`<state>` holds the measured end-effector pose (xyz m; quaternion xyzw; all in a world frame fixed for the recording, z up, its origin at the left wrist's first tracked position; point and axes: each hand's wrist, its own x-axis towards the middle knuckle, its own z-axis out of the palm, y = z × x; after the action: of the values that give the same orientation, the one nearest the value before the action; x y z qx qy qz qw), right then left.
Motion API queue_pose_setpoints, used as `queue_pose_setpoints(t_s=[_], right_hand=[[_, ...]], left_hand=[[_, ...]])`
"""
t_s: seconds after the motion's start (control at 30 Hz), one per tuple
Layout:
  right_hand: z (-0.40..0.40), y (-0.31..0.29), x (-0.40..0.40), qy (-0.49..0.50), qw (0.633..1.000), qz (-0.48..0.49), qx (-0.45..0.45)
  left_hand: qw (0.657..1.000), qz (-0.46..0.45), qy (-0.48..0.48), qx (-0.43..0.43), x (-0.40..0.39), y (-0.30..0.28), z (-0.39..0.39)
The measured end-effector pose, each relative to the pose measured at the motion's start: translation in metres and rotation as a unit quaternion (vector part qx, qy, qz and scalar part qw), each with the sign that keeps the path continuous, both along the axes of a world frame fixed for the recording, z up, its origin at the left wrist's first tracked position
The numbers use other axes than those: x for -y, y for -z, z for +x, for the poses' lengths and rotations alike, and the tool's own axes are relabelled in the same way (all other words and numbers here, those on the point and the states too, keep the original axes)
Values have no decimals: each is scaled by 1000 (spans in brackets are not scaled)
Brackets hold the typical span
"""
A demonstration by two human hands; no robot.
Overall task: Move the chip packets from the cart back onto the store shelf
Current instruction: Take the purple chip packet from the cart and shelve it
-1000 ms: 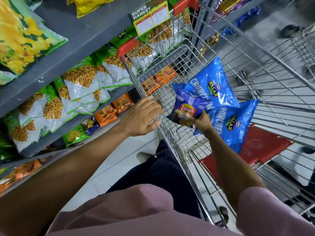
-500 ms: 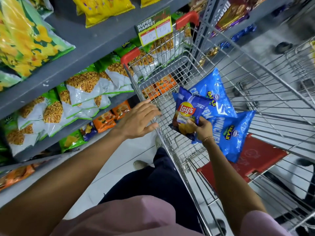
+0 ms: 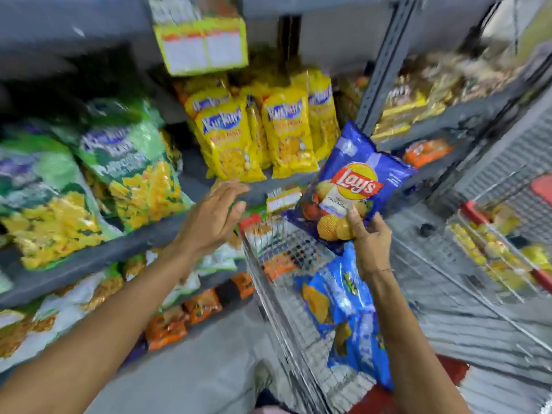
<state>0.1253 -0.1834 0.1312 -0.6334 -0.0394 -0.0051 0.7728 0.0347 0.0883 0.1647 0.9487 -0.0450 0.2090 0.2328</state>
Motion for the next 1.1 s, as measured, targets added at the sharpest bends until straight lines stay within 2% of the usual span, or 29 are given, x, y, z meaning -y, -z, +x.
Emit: queue_pose_setpoints(t_s=[0.27,0.43,0.73,0.87,1.1], right_hand=[[-9,-167,-95,-107,979,80,155],[-24,-244,-171,-215,947,141,192],[-78,-313,-332,-330,902,171,221],[-99,-330,-396,-351,897,144,228],[-117,-330,-465,-370,907,99,176]], left_hand=[[973,76,-76,205,-62,-142,-32],[938,125,-159,283,-113,-201,-83],[883,173,-354,256,-232,-216,-203],[850,180,-428,248,-264,-207,-239],[843,216,-439,224,-289,-194,-256]])
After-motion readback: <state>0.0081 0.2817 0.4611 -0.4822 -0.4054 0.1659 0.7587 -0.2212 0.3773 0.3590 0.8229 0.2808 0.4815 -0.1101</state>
